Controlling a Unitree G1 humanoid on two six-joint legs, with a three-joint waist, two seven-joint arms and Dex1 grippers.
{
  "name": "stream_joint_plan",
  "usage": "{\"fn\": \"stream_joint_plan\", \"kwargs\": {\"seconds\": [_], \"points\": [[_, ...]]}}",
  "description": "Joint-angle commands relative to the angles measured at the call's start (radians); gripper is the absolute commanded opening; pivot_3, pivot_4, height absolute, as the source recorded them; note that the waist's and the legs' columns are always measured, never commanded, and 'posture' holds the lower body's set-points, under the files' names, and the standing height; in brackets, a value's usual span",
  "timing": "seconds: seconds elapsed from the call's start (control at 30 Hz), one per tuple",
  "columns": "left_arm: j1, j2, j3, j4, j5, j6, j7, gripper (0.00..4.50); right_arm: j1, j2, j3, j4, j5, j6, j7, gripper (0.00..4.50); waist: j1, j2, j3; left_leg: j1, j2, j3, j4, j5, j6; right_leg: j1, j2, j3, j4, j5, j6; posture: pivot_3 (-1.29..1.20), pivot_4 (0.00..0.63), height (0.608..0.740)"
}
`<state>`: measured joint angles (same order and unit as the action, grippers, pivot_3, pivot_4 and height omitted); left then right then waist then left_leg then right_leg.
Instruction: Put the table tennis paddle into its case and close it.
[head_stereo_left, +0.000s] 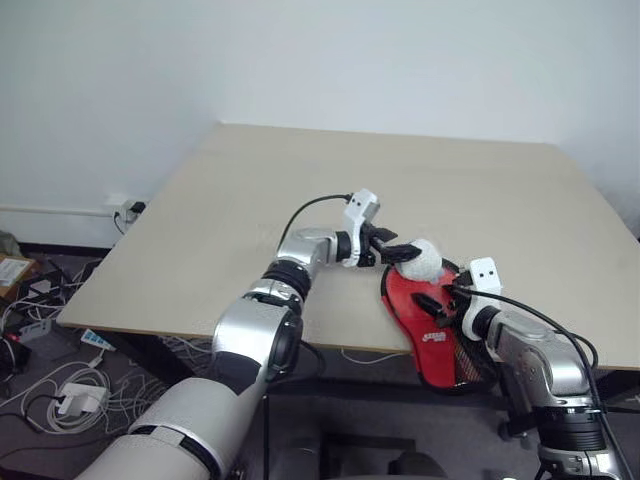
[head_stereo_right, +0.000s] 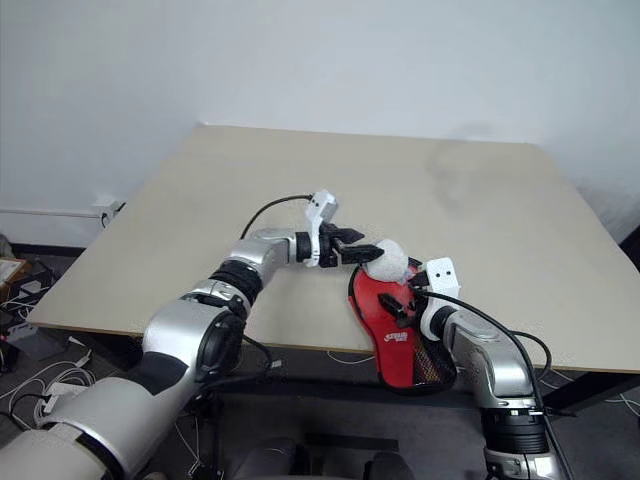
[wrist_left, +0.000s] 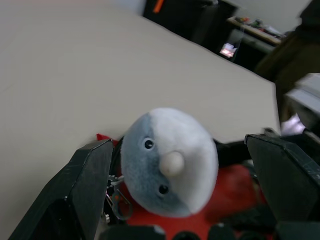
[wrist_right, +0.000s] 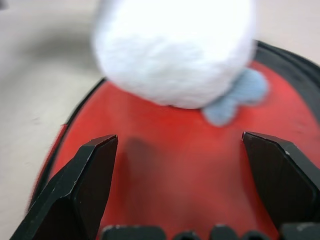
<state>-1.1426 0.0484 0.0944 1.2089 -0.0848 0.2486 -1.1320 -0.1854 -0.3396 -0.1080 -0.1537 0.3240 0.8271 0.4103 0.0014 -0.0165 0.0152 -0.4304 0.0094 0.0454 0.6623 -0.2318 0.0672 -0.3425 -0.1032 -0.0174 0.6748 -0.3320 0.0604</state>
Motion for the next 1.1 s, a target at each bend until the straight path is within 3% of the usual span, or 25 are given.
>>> {"fn": "stream_joint_plan", "kwargs": {"seconds": [0.03, 0.23, 0.4, 0.73, 1.1], "points": [[0.048, 0.044, -0.046, -0.169, -0.03, 0.066, -0.151, 4.48, -0.054, -0.059, -0.087, -0.018, 0.023, 0.021, -0.013, 4.33, 0.0, 0.002, 0.001, 0.0, 0.0, 0.0, 0.0, 0.0, 0.0, 0.0, 0.0, 0.0, 0.0, 0.0, 0.0, 0.0, 0.0, 0.715], [0.305, 0.109, -0.22, -0.662, -0.071, 0.289, -0.291, 4.48, -0.115, -0.113, -0.129, -0.047, 0.065, 0.059, -0.002, 4.33, -0.003, 0.008, 0.001, 0.0, 0.001, 0.001, -0.002, 0.0, 0.0, -0.001, 0.001, 0.002, 0.0, 0.0, 0.0, 0.0, 0.0, 0.715], [0.448, 0.101, -0.351, -0.916, -0.073, 0.342, -0.238, 4.48, -0.173, -0.096, -0.13, -0.041, 0.083, 0.074, -0.021, 4.33, 0.002, 0.009, 0.001, 0.0, 0.002, 0.001, -0.001, 0.0, 0.0, 0.0, 0.0, 0.002, 0.0, 0.0, 0.0, 0.0, 0.0, 0.715], [0.418, -0.033, -0.402, -0.763, -0.016, 0.247, 0.041, 4.48, -0.242, -0.068, -0.107, 0.01, 0.08, 0.082, -0.055, 4.33, 0.006, 0.01, 0.0, 0.0, 0.001, 0.001, 0.001, -0.001, 0.002, 0.001, 0.0, 0.002, -0.001, 0.0, 0.0, 0.0, 0.0, 0.715], [0.413, -0.036, -0.457, -0.561, 0.105, 0.077, 0.203, 4.48, -0.312, -0.009, -0.078, 0.061, 0.159, 0.16, -0.011, 4.33, 0.006, 0.01, 0.0, 0.0, 0.0, 0.001, 0.001, -0.001, 0.002, 0.001, 0.0, 0.002, -0.001, 0.0, 0.0, 0.0, 0.0, 0.715]]}}
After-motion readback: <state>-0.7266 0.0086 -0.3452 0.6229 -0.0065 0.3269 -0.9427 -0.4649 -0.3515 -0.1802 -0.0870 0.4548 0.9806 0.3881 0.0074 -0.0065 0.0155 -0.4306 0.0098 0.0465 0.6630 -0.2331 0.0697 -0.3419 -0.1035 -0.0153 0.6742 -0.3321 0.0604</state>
